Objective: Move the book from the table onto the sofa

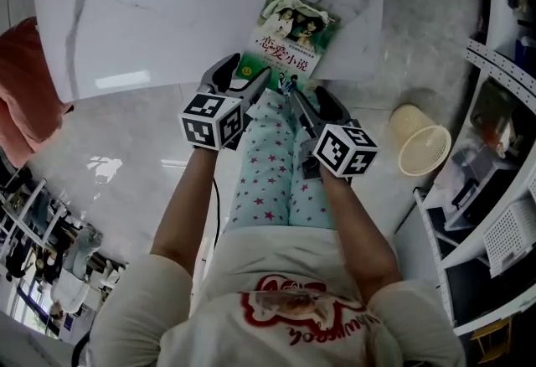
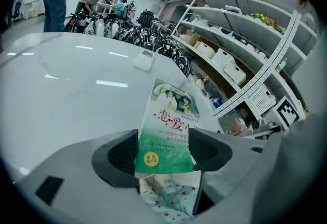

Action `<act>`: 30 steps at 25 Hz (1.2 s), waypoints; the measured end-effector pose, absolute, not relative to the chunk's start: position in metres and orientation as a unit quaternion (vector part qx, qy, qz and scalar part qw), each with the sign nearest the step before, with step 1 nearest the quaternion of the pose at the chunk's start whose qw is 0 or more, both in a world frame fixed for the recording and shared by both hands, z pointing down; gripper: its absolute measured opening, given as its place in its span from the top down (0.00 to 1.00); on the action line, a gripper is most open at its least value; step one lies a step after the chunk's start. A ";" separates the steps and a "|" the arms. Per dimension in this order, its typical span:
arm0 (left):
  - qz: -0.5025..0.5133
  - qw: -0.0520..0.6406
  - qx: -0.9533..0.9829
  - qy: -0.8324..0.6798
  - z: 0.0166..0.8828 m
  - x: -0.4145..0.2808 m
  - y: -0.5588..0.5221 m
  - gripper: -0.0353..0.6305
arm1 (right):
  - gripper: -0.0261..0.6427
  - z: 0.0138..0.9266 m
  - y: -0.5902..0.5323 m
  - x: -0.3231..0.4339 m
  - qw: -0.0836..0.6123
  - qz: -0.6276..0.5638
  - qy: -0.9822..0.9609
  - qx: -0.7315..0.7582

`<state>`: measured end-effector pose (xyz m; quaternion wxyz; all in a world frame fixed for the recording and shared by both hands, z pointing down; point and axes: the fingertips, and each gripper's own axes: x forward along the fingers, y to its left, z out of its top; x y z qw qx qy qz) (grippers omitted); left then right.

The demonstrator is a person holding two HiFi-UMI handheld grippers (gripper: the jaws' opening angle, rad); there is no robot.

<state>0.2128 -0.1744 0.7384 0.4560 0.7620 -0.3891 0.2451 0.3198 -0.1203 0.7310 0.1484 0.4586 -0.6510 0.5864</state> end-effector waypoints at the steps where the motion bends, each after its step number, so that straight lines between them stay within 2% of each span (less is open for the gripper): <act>1: 0.246 0.456 0.762 -0.389 0.741 0.214 -0.173 0.51 | 0.57 0.737 -0.118 0.317 0.146 0.597 -0.647 0.451; 8: 0.234 0.462 0.759 -0.394 0.743 0.221 -0.165 0.51 | 0.57 0.760 -0.119 0.304 0.146 0.624 -0.644 0.417; 16: 0.227 0.495 0.736 -0.401 0.744 0.242 -0.121 0.51 | 0.57 0.765 -0.111 0.329 0.197 0.599 -0.660 0.407; 24: 0.205 0.583 0.681 -0.392 0.760 0.233 -0.099 0.51 | 0.57 0.769 -0.103 0.326 0.217 0.614 -0.681 0.336; 30: 0.223 0.612 0.707 -0.274 0.778 0.256 -0.086 0.51 | 0.57 0.779 -0.100 0.318 0.212 0.632 -0.684 0.297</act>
